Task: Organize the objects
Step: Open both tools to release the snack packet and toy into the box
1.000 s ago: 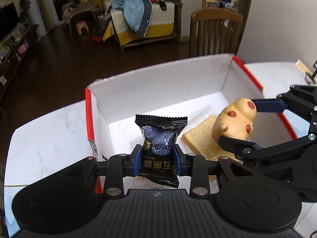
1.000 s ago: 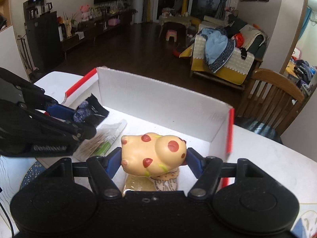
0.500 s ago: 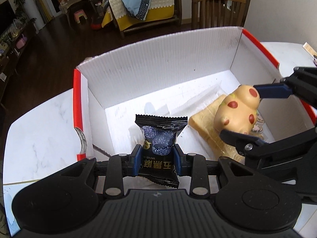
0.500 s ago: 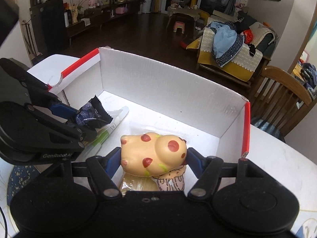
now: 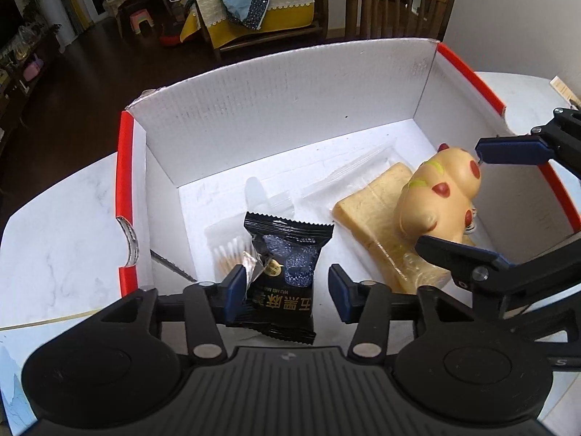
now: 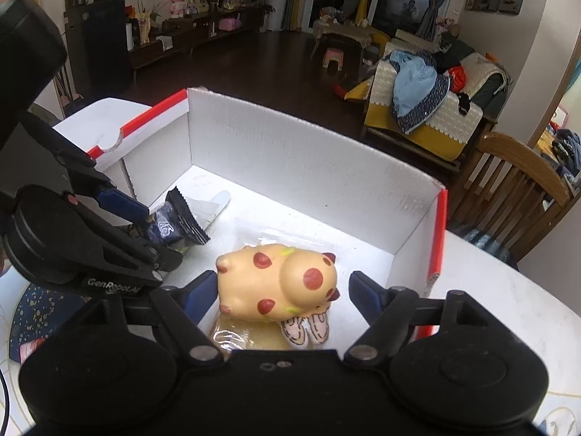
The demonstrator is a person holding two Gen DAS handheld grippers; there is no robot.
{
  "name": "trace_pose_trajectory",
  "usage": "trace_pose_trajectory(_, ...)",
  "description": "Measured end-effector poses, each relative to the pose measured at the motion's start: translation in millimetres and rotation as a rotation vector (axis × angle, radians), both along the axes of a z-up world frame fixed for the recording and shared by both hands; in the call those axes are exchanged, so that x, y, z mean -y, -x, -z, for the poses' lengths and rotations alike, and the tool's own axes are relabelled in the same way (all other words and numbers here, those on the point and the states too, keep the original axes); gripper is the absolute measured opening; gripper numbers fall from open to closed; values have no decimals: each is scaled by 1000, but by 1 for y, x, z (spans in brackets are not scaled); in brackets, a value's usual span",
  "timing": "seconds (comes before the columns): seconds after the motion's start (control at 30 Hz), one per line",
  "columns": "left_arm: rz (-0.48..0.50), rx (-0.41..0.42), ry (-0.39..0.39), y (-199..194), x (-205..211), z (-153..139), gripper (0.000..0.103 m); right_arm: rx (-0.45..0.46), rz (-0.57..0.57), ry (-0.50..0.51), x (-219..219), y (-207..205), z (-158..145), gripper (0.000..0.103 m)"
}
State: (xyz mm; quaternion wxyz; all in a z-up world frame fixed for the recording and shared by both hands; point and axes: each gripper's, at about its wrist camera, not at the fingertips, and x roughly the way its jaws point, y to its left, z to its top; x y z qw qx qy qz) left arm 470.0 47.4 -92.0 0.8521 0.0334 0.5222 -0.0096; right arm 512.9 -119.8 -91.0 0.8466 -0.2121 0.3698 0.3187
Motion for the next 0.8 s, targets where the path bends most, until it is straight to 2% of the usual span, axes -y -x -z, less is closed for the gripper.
trace_pose_trajectory(0.2,12,18,2,6,6,-5,63,19,-11,-18,10,6,-8,90)
trace_pose_trajectory(0.23,11,24,-3,8,6,-7,70,21,-11,-23,12,7,-10,91)
trace_pose_trajectory(0.27,9,31,-2,10,6,-9,72,22,-11,-27,13,8,-12,91)
trace_pose_trajectory(0.6,-24,107,29,36,-1,-40,72,51,-10,-69,32,29,-37,91)
trace_pose_trajectory(0.8,-2,170,36,65,3,-63,72,25,10,-118,46,43,-55,91)
